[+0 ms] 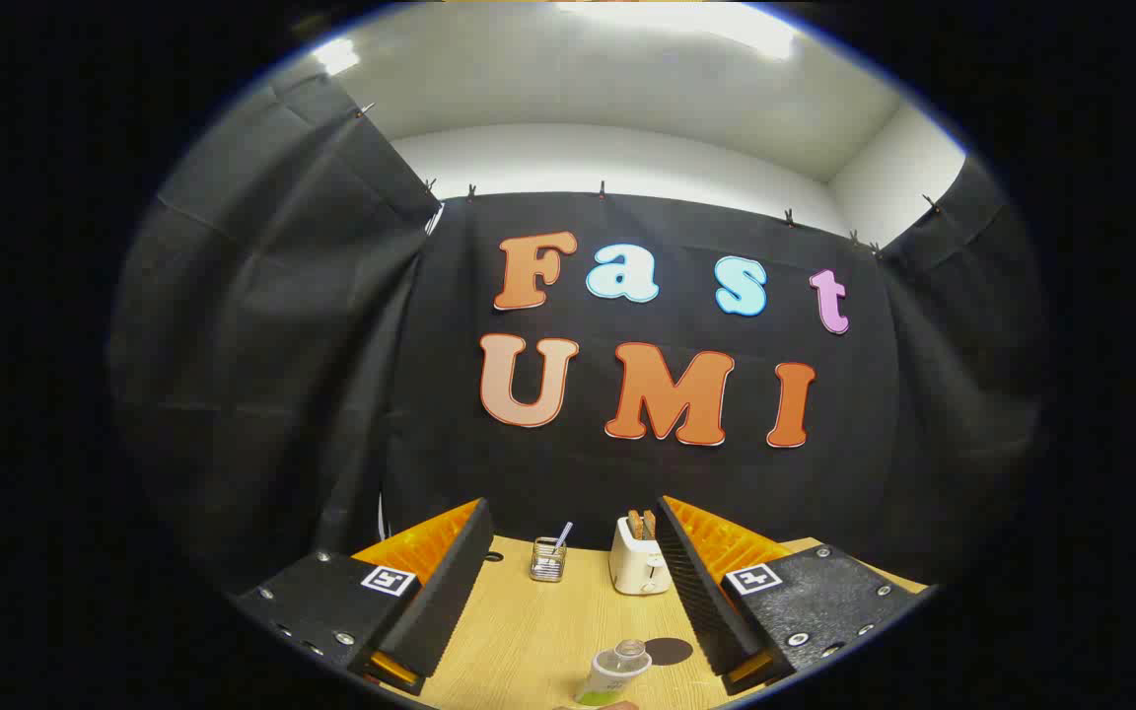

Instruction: Take the bottle from table, then pour the juice into the cup, finally place the bottle on the coaster

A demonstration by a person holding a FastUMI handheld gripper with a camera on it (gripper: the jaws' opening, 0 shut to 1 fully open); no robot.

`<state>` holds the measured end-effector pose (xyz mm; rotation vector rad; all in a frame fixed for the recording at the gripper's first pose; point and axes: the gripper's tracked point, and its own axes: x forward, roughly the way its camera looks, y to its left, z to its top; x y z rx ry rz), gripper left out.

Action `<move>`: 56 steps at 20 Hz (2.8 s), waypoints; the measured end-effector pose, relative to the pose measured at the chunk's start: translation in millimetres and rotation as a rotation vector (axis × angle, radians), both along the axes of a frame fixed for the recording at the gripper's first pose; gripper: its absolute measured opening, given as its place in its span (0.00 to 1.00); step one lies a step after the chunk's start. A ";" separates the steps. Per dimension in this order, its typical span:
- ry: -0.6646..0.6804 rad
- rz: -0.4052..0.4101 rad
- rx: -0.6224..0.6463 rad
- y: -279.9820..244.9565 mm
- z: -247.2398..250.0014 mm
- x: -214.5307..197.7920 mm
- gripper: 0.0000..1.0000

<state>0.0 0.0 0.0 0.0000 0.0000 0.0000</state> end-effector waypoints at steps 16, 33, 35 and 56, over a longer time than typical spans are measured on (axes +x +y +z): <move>-0.076 -0.127 -0.007 -71.2 13.6 -20.5 0.98; -0.029 -0.179 -0.033 -71.4 -59.1 -3.8 0.98; 0.013 -0.186 -0.037 -64.2 -83.1 -0.1 0.98; 0.355 -0.146 -0.016 -37.4 -306.9 11.6 0.98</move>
